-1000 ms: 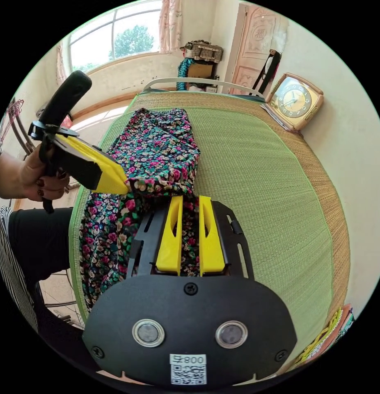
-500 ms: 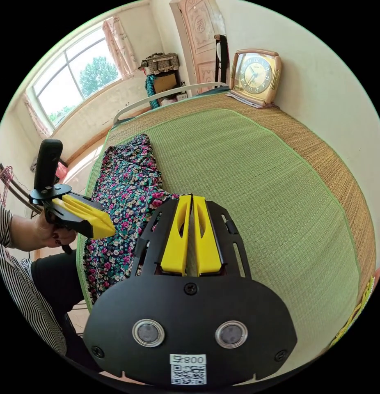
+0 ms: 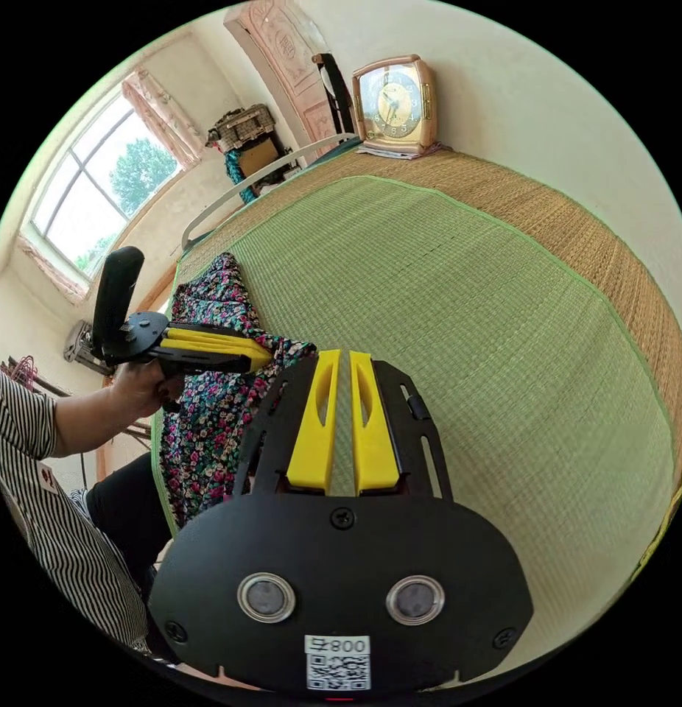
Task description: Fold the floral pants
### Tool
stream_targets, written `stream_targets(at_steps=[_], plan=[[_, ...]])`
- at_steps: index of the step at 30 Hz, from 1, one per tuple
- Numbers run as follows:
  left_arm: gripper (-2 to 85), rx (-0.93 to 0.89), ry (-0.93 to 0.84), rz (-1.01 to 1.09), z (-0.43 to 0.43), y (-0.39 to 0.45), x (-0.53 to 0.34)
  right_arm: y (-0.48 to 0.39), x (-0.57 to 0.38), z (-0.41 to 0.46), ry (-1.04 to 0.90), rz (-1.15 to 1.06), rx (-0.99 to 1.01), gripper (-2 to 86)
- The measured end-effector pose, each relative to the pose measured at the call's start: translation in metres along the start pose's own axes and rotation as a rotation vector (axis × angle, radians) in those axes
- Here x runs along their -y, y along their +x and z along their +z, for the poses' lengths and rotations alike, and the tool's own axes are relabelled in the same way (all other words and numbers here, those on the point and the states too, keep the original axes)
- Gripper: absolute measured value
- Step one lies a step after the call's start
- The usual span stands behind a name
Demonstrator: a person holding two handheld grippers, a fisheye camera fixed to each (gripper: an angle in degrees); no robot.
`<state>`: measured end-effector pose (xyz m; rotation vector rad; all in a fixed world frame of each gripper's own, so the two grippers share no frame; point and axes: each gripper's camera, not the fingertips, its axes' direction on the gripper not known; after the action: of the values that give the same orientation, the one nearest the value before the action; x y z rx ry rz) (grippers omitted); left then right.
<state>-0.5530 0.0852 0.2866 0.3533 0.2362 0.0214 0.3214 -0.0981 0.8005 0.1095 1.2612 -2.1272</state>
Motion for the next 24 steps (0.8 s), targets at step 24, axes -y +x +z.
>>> stream_targets(at_steps=[24], plan=[[1.2, -0.165, 0.026, 0.074, 0.019, 0.046, 0.044, -0.084, -0.126, -0.037, -0.161, -0.084, -0.166, 0.9]])
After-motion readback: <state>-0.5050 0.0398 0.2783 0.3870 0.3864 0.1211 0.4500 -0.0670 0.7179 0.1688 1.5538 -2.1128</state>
